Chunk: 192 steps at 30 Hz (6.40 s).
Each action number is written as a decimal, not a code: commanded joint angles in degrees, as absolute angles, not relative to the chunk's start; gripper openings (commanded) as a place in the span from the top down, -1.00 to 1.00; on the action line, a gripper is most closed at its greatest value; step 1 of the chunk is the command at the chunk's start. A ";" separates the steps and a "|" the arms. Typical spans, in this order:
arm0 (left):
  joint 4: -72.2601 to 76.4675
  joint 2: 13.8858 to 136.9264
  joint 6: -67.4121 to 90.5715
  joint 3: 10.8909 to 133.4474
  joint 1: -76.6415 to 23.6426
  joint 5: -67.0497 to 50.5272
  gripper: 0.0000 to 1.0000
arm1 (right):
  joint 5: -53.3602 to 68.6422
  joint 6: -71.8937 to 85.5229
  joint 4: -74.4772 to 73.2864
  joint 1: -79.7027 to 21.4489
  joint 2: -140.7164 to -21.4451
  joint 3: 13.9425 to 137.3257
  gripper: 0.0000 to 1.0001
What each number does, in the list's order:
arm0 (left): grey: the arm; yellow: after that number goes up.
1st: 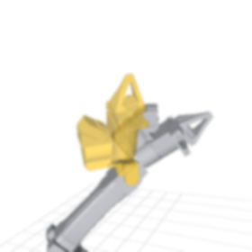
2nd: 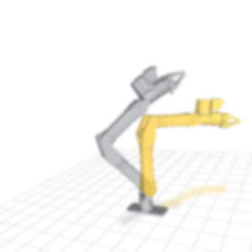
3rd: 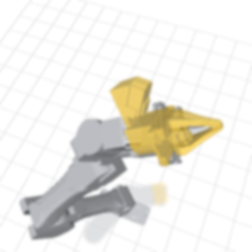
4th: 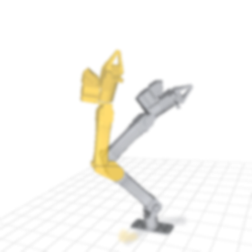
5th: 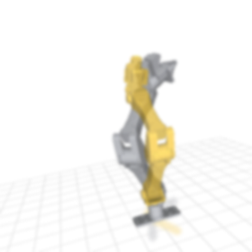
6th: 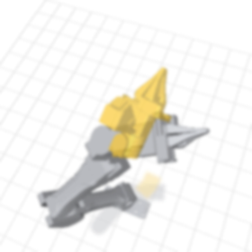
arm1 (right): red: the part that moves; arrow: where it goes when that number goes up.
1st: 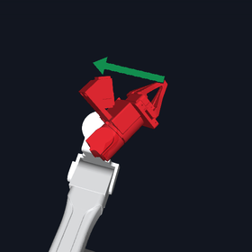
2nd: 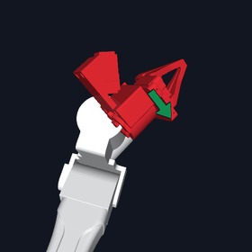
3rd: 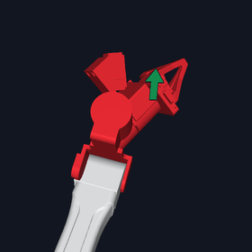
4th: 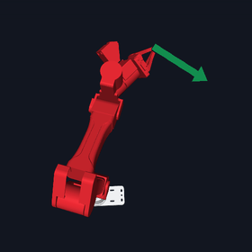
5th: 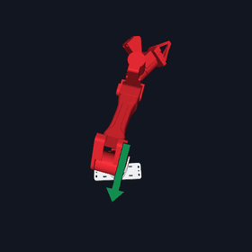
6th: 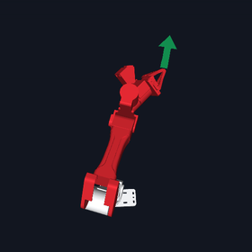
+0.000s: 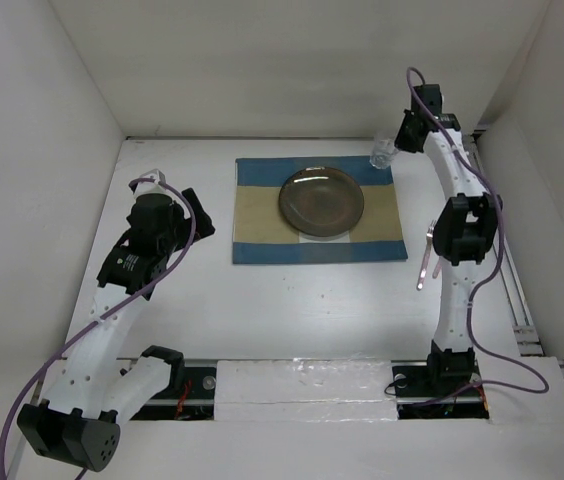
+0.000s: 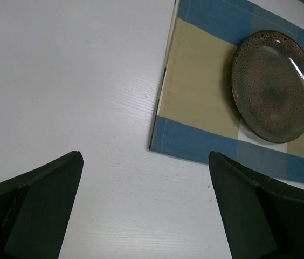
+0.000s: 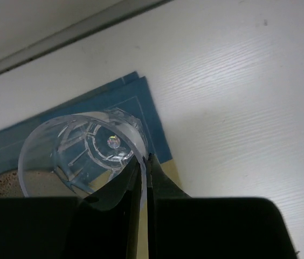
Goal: Set the dinner table for one person
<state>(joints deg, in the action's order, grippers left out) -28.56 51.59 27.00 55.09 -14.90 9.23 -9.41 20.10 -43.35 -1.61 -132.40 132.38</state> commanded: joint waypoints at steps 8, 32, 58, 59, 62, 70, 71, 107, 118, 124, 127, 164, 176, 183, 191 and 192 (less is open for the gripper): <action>-27.25 51.33 26.19 55.20 -14.68 8.53 -1.00 | -12.48 18.02 -43.07 -6.15 -137.19 138.42 0.98; -27.77 50.81 27.50 55.20 -14.68 11.32 -1.00 | -16.44 18.02 -41.82 -4.49 -125.11 133.71 -1.00; -29.09 47.37 27.86 56.25 -14.68 12.66 -1.00 | -8.26 28.40 -28.57 16.87 -76.63 51.60 -1.00; -29.09 47.37 27.86 56.25 -14.68 12.13 -1.00 | -8.96 27.87 -28.56 17.57 -78.03 51.59 -0.97; -29.09 47.37 27.86 56.25 -14.68 11.60 -1.00 | -7.66 27.16 -27.78 17.58 -83.57 51.59 -0.85; -28.56 46.85 27.33 55.72 -14.68 9.76 -1.00 | -9.39 26.37 -26.80 15.12 -91.39 56.50 -0.67; -28.04 46.85 27.33 55.72 -14.68 9.76 -1.00 | -10.45 26.37 -27.76 15.12 -92.19 57.30 -0.67; -27.51 46.75 26.72 55.20 -15.21 8.53 -1.00 | 2.03 15.67 -33.74 3.26 -87.26 73.28 1.00; -26.98 46.76 26.19 55.20 -15.21 7.29 -1.00 | -8.53 8.26 -43.95 -10.72 -101.24 85.17 1.00; -26.98 48.33 26.19 55.20 -15.21 7.29 -1.00 | -7.48 8.79 -42.63 -10.72 -103.09 83.94 1.00; -26.98 48.34 26.19 55.20 -15.21 7.29 -1.00 | -7.47 8.79 -42.01 -10.72 -105.02 83.94 1.00; -26.46 49.39 25.66 54.67 -15.21 5.71 -1.00 | -8.26 6.68 -40.69 -9.67 -115.58 89.47 1.00; -26.46 49.39 25.66 54.67 -15.21 5.71 -1.00 | -9.84 6.68 -41.22 -10.20 -115.49 90.08 -0.17; -26.46 49.39 25.66 54.67 -15.21 5.71 -1.00 | -12.12 12.21 -39.38 -10.20 -106.10 87.99 -0.19; -26.46 49.39 25.66 54.67 -15.21 5.71 -1.00 | -16.44 25.30 -32.62 -4.76 -91.51 72.36 -0.19; -26.46 49.39 25.66 54.67 -15.21 5.71 -1.00 | -15.30 26.01 -31.48 -2.74 -90.19 70.16 -0.19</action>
<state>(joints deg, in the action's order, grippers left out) -28.29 49.67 26.37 55.07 -15.00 6.02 -13.85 19.77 -35.48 -6.20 -92.64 75.02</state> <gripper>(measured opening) 0.997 0.597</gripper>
